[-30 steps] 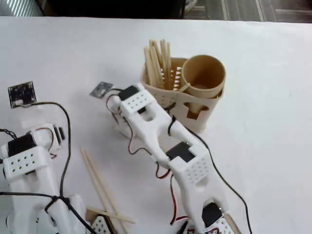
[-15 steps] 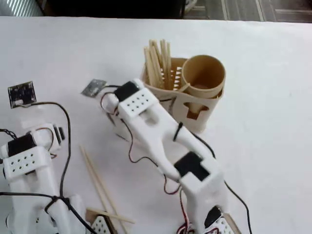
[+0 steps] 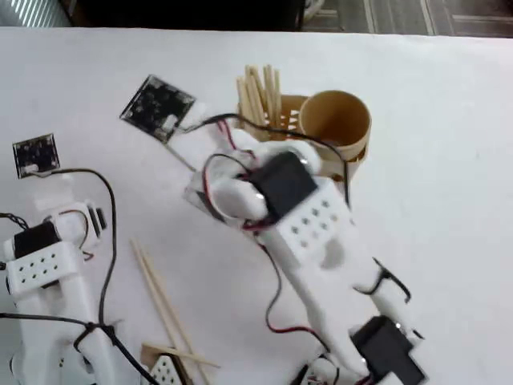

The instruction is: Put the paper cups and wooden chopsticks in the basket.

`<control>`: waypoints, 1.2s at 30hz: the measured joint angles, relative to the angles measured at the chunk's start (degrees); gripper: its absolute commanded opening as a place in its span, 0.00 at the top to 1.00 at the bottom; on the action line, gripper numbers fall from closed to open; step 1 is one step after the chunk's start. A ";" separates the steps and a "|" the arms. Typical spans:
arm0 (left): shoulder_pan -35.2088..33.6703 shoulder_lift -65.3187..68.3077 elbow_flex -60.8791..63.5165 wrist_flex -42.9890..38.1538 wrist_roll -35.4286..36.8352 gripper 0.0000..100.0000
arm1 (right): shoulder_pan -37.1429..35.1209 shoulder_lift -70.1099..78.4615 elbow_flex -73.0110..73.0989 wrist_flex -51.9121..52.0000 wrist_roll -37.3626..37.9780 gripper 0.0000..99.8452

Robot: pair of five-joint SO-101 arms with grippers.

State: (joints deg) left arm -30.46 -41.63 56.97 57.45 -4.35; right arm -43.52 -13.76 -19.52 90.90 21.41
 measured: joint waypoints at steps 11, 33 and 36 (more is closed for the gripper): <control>0.00 0.00 0.00 -0.18 0.00 0.83 | 13.54 -7.12 -9.58 -17.05 -7.12 0.98; 0.00 0.00 0.00 -0.18 0.00 0.83 | 21.36 -10.02 34.81 -56.62 -13.71 0.98; 0.00 0.00 0.00 -0.18 0.00 0.83 | 21.36 -10.29 35.87 -56.62 -13.71 0.89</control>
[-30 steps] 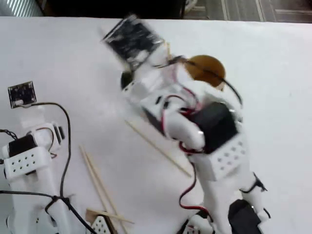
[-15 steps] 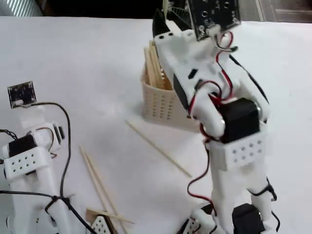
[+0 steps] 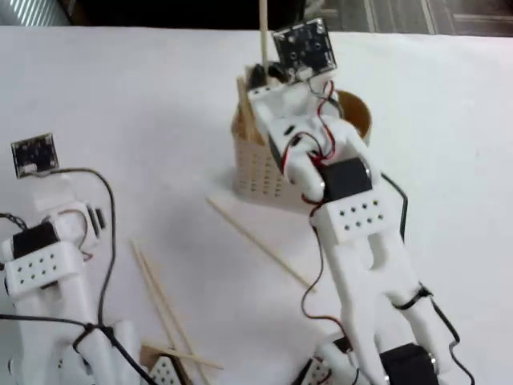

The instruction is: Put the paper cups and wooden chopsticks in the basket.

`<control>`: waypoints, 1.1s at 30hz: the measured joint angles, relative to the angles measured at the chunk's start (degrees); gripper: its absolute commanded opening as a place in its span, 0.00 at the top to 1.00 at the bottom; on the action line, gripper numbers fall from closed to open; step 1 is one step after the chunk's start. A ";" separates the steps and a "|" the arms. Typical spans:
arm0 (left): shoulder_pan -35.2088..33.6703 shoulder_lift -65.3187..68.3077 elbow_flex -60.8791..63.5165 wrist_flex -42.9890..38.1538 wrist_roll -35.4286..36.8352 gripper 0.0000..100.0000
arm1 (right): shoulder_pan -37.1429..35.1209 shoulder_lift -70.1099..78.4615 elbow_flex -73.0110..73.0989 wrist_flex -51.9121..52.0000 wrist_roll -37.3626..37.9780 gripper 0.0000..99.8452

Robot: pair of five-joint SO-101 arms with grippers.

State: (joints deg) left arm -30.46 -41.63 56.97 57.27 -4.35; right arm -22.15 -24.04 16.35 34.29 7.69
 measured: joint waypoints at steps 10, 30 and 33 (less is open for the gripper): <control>0.00 0.00 0.00 0.00 0.00 0.83 | -0.79 -0.26 -12.75 20.57 0.00 0.89; 0.00 0.00 0.00 -0.88 0.00 0.83 | -21.45 22.77 -10.20 52.13 8.26 0.89; 0.00 0.00 0.00 -0.88 0.00 0.83 | -21.10 28.84 -10.20 49.67 9.05 0.89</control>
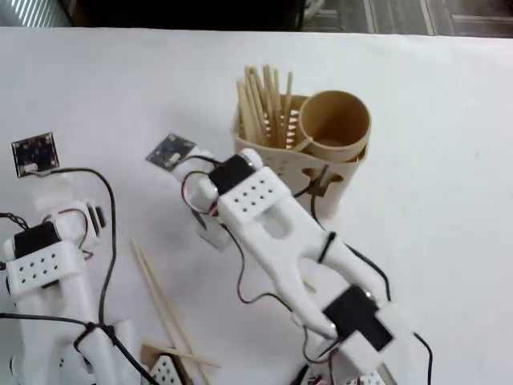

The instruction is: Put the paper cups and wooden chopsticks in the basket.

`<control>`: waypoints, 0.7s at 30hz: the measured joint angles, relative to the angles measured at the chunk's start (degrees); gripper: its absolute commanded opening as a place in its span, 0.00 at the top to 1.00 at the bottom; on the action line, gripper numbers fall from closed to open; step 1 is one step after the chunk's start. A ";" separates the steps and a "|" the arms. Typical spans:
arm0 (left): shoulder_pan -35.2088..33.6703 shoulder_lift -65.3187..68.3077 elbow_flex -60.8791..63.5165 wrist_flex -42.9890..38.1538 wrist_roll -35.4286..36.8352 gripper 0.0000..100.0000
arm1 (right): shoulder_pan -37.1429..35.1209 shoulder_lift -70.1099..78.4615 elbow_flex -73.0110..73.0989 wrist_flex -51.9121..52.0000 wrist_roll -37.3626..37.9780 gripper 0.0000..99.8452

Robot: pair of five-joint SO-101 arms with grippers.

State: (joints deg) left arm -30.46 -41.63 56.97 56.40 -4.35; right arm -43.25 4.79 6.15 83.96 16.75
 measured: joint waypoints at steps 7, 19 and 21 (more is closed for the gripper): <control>-1.41 0.00 0.00 0.00 0.00 0.83 | 3.52 11.52 0.00 -7.91 3.34 0.89; -1.58 0.00 0.00 0.00 0.00 0.83 | 6.33 19.34 -0.70 -14.51 4.57 0.98; -1.58 0.00 0.00 -0.18 0.00 0.83 | 6.51 19.78 -0.97 -14.59 4.57 0.99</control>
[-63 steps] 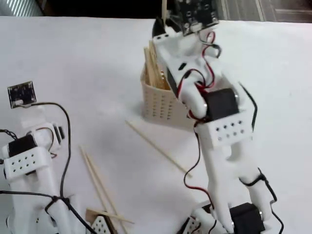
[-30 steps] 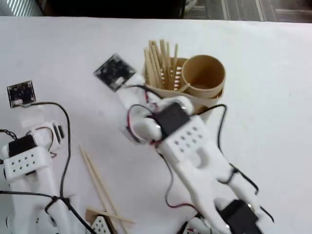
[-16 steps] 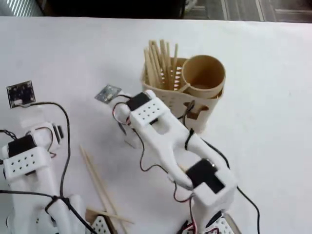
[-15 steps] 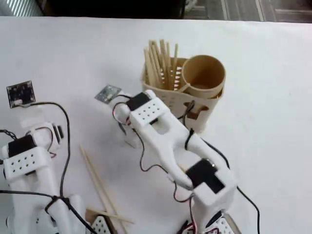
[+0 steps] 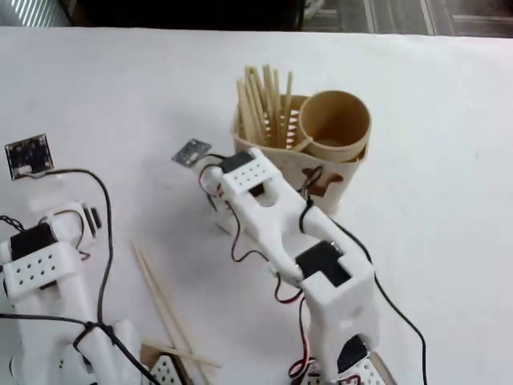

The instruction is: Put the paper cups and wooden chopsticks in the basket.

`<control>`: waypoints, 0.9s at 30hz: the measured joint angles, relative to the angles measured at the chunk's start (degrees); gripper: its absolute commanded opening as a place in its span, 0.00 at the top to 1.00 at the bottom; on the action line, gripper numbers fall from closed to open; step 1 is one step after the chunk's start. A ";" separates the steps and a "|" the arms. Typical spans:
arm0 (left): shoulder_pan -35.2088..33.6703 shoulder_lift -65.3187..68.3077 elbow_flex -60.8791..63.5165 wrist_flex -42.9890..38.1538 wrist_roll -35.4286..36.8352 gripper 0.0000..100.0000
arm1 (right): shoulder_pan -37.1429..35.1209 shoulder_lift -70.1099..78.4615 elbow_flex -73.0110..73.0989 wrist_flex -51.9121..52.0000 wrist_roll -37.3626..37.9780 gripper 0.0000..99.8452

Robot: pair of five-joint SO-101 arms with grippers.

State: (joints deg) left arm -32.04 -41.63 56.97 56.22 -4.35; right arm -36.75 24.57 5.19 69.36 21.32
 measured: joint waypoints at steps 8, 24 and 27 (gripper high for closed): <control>0.00 0.00 0.00 0.00 0.00 0.83 | -5.19 -5.36 0.88 5.01 0.09 0.98; 0.00 0.00 0.00 0.00 0.00 0.83 | -5.89 -50.99 0.88 5.27 0.09 0.98; 0.00 0.00 0.00 0.00 0.00 0.83 | -5.98 -58.11 0.88 0.00 -1.14 0.98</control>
State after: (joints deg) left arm -32.04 -41.63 56.97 56.22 -4.35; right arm -42.73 -33.54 6.07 69.36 20.18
